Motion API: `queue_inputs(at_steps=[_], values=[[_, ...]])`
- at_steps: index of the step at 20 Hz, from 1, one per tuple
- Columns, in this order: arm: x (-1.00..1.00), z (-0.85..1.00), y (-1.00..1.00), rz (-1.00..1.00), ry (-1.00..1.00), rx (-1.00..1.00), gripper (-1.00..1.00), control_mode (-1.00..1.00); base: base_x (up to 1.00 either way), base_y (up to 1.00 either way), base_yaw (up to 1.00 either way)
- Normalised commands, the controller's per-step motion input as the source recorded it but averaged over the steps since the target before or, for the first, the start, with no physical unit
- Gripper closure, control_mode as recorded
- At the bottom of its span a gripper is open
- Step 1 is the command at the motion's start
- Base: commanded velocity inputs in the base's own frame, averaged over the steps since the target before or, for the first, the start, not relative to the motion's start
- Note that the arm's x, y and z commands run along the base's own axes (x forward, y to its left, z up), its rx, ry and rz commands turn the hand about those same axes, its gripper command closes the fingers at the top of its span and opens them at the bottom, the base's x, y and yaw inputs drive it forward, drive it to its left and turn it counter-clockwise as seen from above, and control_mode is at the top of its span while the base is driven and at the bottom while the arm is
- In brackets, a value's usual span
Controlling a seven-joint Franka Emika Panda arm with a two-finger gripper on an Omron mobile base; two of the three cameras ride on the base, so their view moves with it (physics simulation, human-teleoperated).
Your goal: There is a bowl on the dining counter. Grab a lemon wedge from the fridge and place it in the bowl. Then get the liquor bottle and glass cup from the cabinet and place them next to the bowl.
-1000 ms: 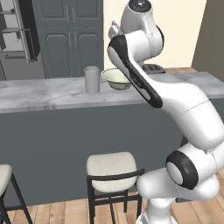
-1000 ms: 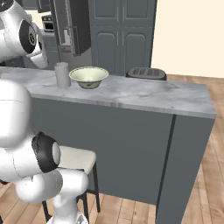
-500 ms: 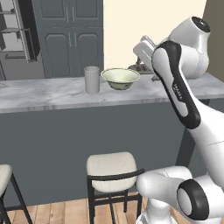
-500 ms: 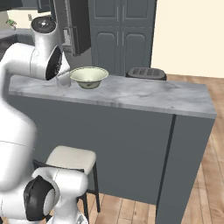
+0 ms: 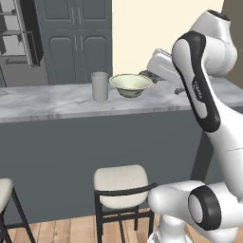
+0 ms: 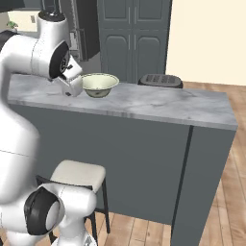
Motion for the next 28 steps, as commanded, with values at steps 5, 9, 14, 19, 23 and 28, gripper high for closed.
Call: queue_inputs(at_steps=[5,9,14,19,23,28], values=[[-0.6,-0.22,-0.4,0.19,0.0,-0.25,-1.0,-1.0,0.0,0.0,0.0],[-0.17,-0.05,-0.12,0.0,-0.02,-0.02,-1.0,1.0,-0.52,-0.34,0.0],[0.0,0.0,0.0,0.0,0.0,0.0,-1.0,1.0,-0.57,-0.81,-0.08],[0.0,0.0,0.0,0.0,0.0,0.0,-1.0,1.0,-0.09,-1.0,-0.1],[0.0,0.0,0.0,0.0,0.0,0.0,-1.0,1.0,0.0,-1.0,-0.06],[0.0,0.0,0.0,0.0,0.0,0.0,-1.0,1.0,0.04,-1.0,-0.02]])
